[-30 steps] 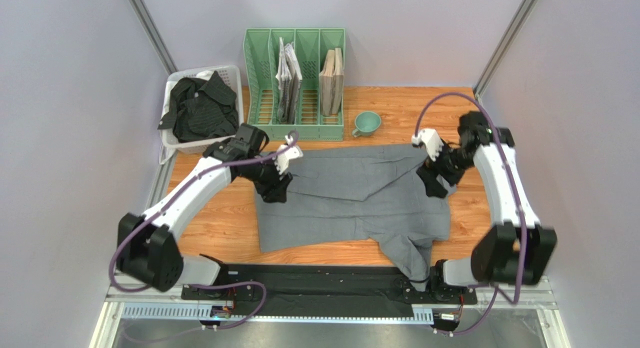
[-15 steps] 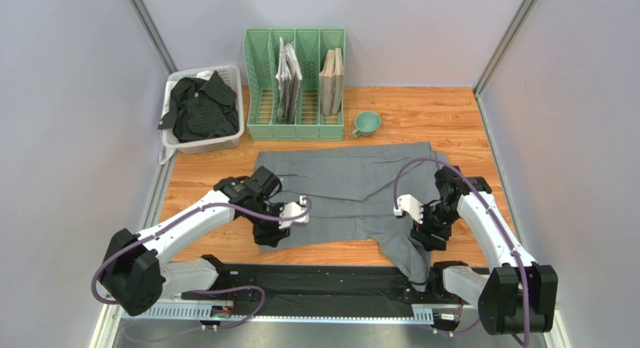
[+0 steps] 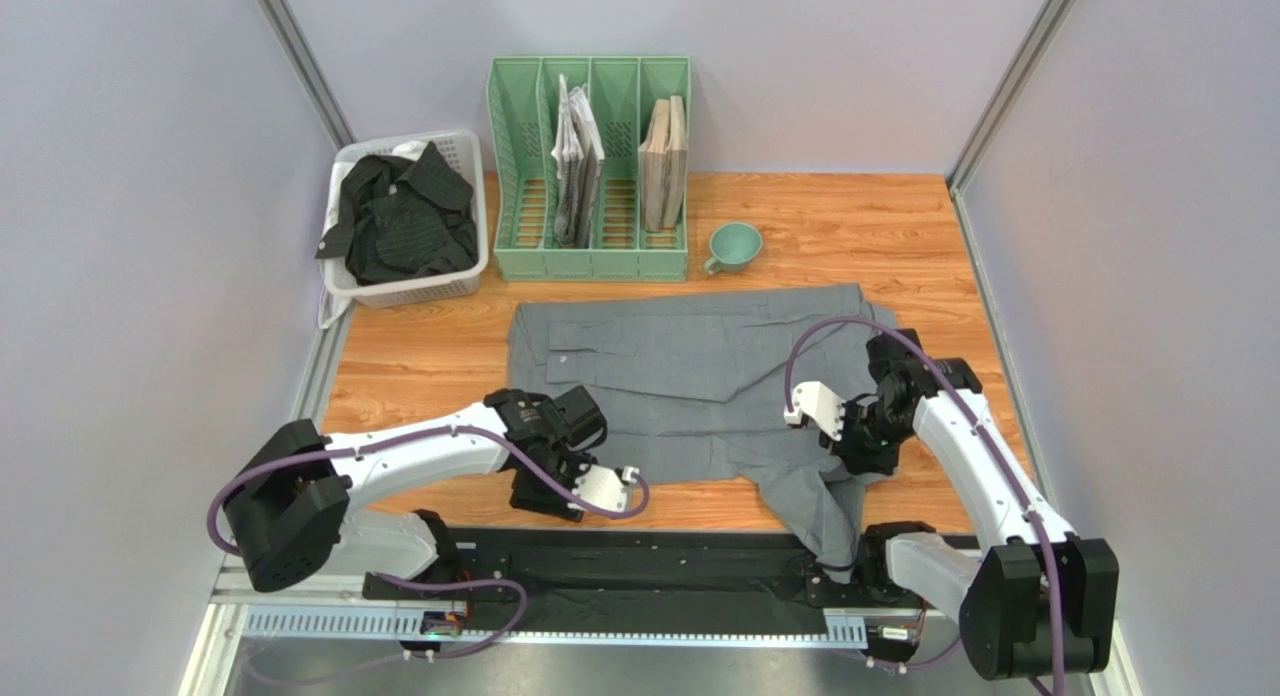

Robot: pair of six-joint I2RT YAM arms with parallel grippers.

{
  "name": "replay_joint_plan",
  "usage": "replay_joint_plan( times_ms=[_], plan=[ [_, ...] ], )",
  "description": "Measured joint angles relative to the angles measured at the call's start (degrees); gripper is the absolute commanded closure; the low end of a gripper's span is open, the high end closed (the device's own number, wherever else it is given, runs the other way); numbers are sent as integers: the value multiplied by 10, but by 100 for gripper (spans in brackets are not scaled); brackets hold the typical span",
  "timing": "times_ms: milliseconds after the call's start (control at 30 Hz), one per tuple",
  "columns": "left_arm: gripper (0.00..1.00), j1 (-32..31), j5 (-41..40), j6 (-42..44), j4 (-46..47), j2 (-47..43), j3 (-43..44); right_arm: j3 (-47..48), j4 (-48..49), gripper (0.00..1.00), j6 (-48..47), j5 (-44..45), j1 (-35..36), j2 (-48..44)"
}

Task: Fold and stack the long sleeve shirts
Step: Fold the shirt

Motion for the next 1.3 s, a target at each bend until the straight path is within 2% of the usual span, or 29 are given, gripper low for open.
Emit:
replay_joint_plan(
  times_ms=[233, 333, 367, 467, 600, 833, 1067, 1200, 1300],
  plan=[
    [54, -43, -37, 3, 2, 28, -19, 0, 0, 100, 8, 0, 0, -2],
    [68, -47, -64, 1, 4, 52, -12, 0, 0, 100, 10, 0, 0, -2],
    [82, -48, -69, -2, 7, 54, -11, 0, 0, 100, 10, 0, 0, -2],
    [100, -48, -88, -5, 24, 56, -11, 1, -2, 100, 11, 0, 0, -4],
    [100, -48, -90, -7, 29, 36, -20, 11, -15, 100, 12, 0, 0, -26],
    [100, -42, -62, -9, -13, -82, -30, 46, -54, 100, 12, -7, 0, -101],
    [100, 18, -28, 6, -88, -183, 9, 100, -80, 100, 13, -14, -11, -123],
    [100, 81, -20, 28, -94, -151, 46, 152, -80, 100, 19, -25, -16, -61],
    [100, 119, -15, 43, -90, -89, 86, 182, -66, 100, 21, -32, -16, 9]
  ],
)
